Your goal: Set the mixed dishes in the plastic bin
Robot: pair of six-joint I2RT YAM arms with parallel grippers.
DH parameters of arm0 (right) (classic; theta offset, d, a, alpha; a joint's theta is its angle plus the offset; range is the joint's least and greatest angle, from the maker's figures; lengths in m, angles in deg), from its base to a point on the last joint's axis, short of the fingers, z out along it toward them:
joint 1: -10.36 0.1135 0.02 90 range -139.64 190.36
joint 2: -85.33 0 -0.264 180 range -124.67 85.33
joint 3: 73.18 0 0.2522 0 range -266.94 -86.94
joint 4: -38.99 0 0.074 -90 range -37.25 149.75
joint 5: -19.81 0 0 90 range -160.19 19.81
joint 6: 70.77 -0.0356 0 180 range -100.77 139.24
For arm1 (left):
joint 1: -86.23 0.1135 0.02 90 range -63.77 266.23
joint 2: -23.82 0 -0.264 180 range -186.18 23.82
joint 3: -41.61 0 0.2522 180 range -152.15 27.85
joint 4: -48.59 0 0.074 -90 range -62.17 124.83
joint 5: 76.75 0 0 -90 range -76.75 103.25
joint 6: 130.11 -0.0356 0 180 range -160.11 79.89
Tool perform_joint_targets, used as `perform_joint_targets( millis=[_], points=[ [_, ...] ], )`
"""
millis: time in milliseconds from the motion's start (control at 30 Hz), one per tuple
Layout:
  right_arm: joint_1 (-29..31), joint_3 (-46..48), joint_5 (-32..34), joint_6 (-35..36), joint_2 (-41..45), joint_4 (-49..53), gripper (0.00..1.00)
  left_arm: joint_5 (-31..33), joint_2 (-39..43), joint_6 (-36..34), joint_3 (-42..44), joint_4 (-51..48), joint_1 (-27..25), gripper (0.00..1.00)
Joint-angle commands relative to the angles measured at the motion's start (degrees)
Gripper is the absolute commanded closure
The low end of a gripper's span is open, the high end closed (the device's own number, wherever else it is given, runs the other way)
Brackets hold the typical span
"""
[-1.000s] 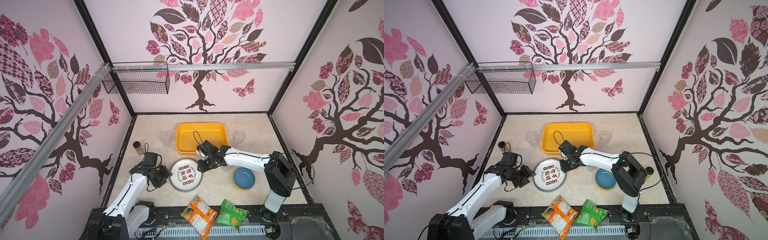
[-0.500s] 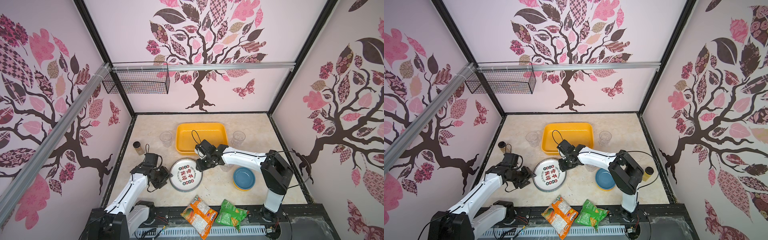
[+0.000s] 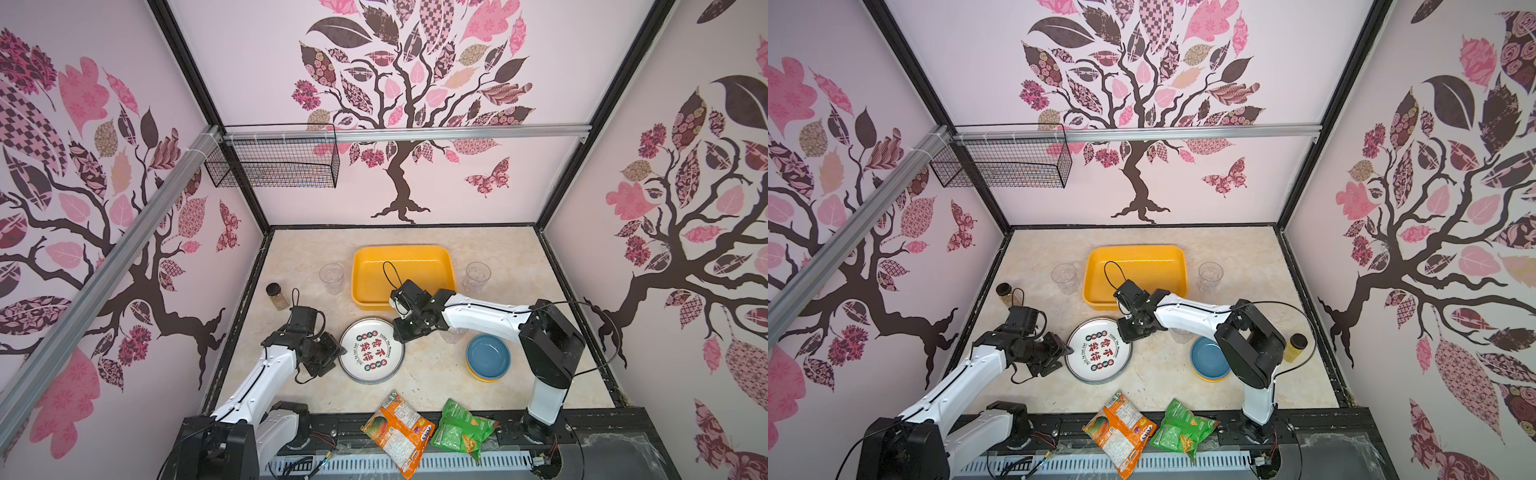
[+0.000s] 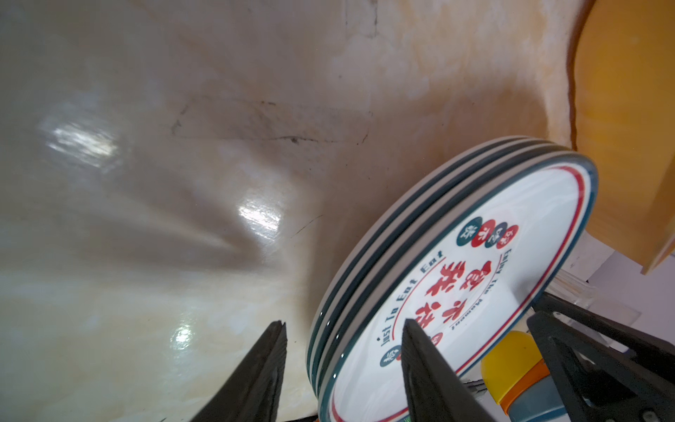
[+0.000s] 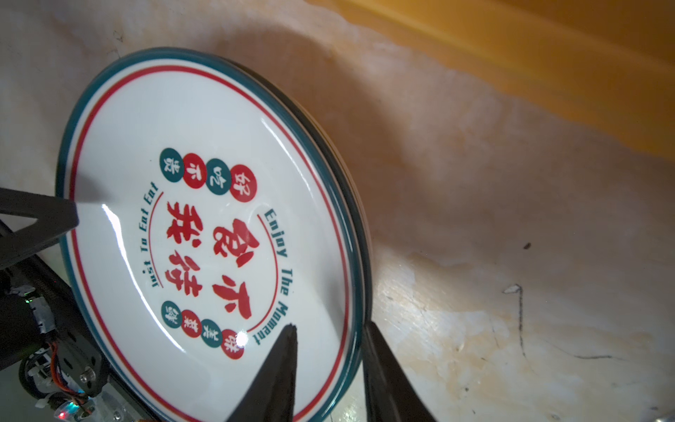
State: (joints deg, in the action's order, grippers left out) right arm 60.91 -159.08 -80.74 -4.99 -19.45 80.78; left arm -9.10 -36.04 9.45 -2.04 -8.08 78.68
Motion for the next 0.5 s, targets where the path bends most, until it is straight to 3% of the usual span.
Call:
perform_joint_targets(
  millis=[0,467],
  points=[
    [0.4,-3.0,-0.7,0.0,-2.4,0.3,0.67,-0.6,-0.3,-0.1,1.1,0.8,-0.3,0.47],
    [0.4,-3.1,-2.0,0.3,-3.5,0.2,0.68,-0.5,0.2,0.0,1.2,0.5,-0.4,0.48]
  ],
)
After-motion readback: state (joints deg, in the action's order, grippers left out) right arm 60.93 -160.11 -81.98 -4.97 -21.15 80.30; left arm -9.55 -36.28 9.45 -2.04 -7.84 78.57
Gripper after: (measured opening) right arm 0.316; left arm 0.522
